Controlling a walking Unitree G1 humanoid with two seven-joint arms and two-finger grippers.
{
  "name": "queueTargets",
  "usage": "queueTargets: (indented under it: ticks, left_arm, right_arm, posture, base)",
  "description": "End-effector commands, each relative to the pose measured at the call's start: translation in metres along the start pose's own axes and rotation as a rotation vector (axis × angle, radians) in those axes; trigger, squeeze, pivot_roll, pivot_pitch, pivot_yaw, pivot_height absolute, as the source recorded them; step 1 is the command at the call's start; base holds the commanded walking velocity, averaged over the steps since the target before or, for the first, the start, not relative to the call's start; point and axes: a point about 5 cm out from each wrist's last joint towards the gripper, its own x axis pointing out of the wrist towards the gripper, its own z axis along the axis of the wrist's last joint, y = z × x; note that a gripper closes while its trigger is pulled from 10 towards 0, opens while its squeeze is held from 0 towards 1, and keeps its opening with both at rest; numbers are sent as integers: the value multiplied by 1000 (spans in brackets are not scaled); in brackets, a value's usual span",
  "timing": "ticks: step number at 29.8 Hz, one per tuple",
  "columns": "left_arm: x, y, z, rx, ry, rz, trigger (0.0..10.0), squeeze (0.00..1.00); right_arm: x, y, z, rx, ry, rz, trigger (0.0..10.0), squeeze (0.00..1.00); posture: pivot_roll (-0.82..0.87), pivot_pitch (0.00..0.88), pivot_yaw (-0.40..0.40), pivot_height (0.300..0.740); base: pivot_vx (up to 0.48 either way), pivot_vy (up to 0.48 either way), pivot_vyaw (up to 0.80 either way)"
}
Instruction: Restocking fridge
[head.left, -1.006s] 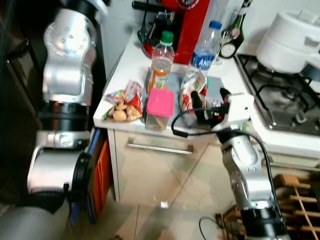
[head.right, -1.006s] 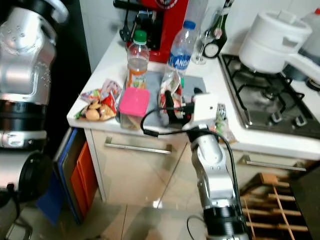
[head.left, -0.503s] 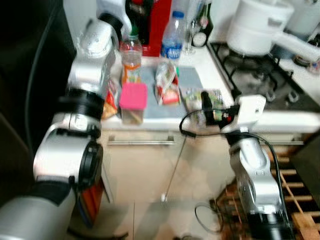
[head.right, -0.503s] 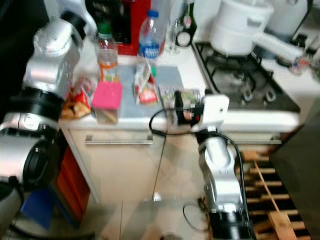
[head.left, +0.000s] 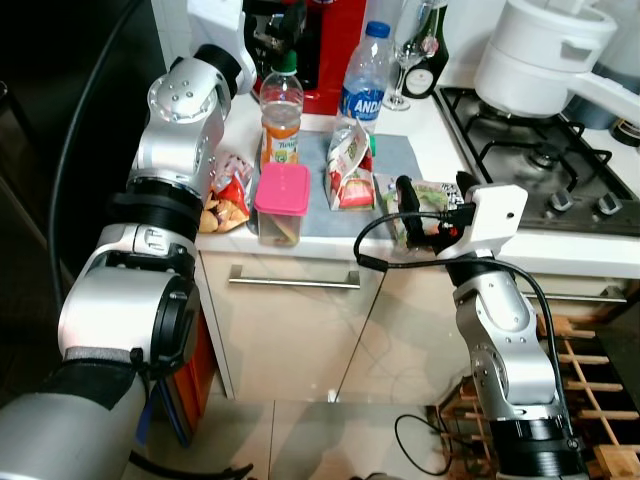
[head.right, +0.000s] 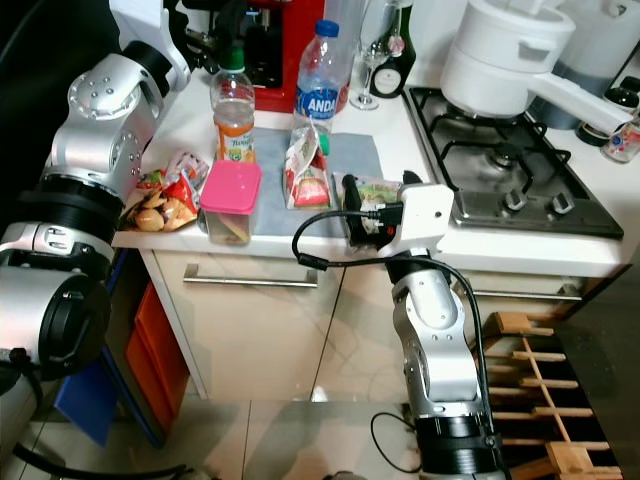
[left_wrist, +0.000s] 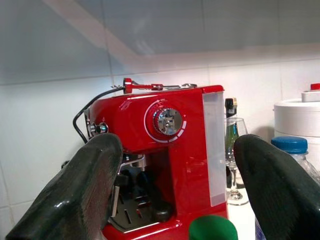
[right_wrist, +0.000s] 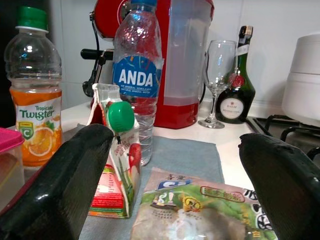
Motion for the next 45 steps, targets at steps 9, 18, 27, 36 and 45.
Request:
queueTargets:
  ticks: [9,18,27,36,45]
  left_arm:
    - [4,-13,5,-11,-19,-92,10000,0]
    - [4,-26,3,-19,-16,-172,10000,0]
    - [0,-32,-14,-15,70,-189,10000,0]
    - [-2,-37,-24,-82,107,-195,10000,0]
    - [-3,-37,-37,-95,164,-166,10000,0]
  right_arm:
    - [3,1,-2,27,18,10,10000,0]
    - [4,0,-3,25,21,15,10000,0]
    - [4,0,-4,33,28,18,10000,0]
    - [4,-1,-3,32,27,25,10000,0]
    - [4,-1,-2,32,27,28,10000,0]
  posture:
    - [-71,0,-55,740]
    - [-73,0,-62,740]
    - [-72,0,-66,740]
    - [-75,0,-70,740]
    - [-80,0,-69,740]
  base:
    - [0,0,0]
    - [0,0,0]
    - [0,0,0]
    - [0,0,0]
    - [0,0,0]
